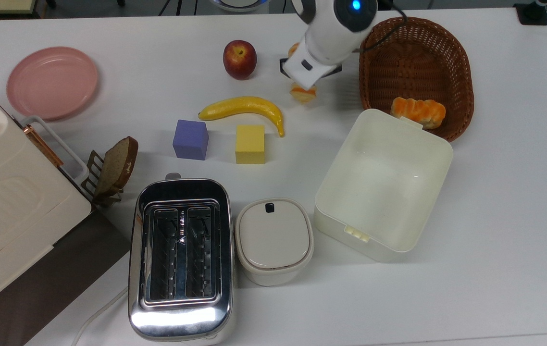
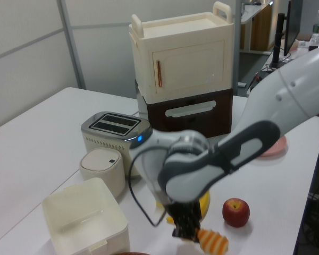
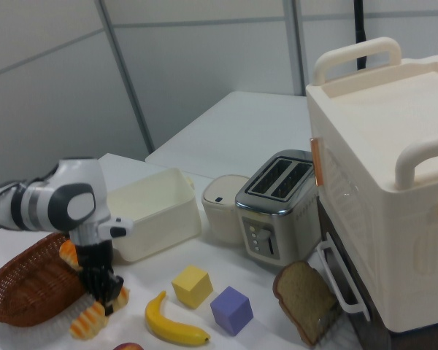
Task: Put the bread in the basket
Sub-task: 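Carry the bread roll over the wicker basket and lower it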
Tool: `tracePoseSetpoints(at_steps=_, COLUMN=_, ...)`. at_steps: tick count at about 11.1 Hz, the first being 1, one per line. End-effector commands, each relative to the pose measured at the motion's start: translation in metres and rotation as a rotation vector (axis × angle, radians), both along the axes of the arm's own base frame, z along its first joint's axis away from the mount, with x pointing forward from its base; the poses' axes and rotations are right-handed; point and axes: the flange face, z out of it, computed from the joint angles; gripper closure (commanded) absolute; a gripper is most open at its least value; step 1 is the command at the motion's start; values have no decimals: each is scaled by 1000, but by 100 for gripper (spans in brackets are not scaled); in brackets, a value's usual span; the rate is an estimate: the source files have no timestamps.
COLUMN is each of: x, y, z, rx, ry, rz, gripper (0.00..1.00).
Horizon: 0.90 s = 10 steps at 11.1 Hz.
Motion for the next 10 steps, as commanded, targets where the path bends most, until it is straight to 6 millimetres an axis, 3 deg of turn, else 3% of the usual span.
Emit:
tracePoseSetpoints(at_steps=1, x=14, y=15, z=65, rx=82, ry=-41, rz=-39, gripper=98)
tracePoseSetpoints(at_steps=4, x=10, y=78, z=112, rx=106, ry=-106, rz=-118, gripper=93)
tracePoseSetpoints(at_steps=5, x=2, y=102, z=111, rx=96, ry=-116, rz=-136, gripper=90)
tracePoseSetpoints(at_steps=7, x=-3, y=148, z=90, rx=77, ry=-141, rz=-171, gripper=86)
tracePoseSetpoints(at_steps=8, x=-10, y=170, z=75, rx=68, ry=-140, rz=-164, gripper=72)
tracePoseSetpoints(at_steps=9, x=-21, y=183, z=70, rx=62, ry=-129, rz=-136, gripper=49)
tracePoseSetpoints(at_steps=10, x=-26, y=189, z=65, rx=55, ry=-119, rz=-126, gripper=0)
